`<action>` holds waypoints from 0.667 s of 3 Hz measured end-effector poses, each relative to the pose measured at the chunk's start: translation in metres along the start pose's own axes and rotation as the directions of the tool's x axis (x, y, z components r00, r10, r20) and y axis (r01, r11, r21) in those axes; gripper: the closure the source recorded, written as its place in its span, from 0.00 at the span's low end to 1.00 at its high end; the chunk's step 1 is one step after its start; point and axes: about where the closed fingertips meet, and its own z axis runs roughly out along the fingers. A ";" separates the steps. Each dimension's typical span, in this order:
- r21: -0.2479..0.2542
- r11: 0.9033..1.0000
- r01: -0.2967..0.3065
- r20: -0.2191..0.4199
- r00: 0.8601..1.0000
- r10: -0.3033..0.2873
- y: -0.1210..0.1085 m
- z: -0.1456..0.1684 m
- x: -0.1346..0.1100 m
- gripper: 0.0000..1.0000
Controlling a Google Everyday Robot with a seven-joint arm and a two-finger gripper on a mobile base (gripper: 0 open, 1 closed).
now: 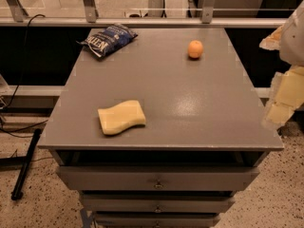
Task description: Move sponge near blue chip bag
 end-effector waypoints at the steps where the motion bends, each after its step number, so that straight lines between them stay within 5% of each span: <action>1: 0.000 1.000 0.000 0.000 1.000 0.000 0.000 0.000 0.000 0.00; 2: -0.004 1.000 0.020 0.038 0.999 -0.020 -0.001 0.002 -0.009 0.00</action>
Offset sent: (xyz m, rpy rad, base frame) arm 0.0089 0.0194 -0.0050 0.0710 0.0030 0.0713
